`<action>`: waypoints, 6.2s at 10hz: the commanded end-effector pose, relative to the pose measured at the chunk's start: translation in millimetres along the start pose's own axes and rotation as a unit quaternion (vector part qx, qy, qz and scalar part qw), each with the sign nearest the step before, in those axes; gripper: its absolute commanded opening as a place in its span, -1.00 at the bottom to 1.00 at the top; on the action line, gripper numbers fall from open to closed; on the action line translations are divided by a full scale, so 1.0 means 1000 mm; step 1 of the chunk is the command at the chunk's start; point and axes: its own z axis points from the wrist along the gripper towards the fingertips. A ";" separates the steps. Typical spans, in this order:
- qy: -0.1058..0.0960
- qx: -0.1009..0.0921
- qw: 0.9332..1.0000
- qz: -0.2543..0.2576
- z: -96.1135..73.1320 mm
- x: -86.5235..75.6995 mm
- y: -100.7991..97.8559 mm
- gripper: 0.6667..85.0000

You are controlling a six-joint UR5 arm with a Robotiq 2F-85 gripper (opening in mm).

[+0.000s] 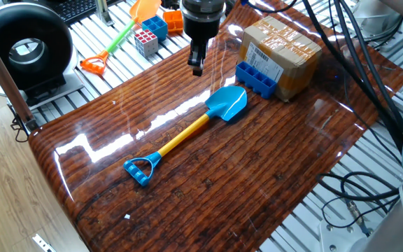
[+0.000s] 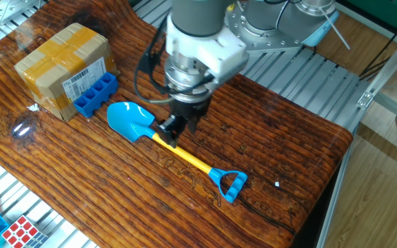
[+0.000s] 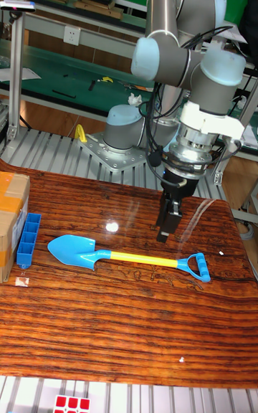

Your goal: Use a shovel to scoop up an object

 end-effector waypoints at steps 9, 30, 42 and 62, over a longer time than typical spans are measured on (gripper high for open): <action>-0.007 -0.014 1.000 0.005 0.033 -0.017 0.035 0.23; 0.003 -0.010 1.000 0.012 0.041 -0.007 0.039 -0.11; -0.010 -0.003 1.000 0.021 0.041 -0.014 0.036 -0.18; -0.063 -0.048 0.997 0.018 0.068 -0.057 0.042 0.31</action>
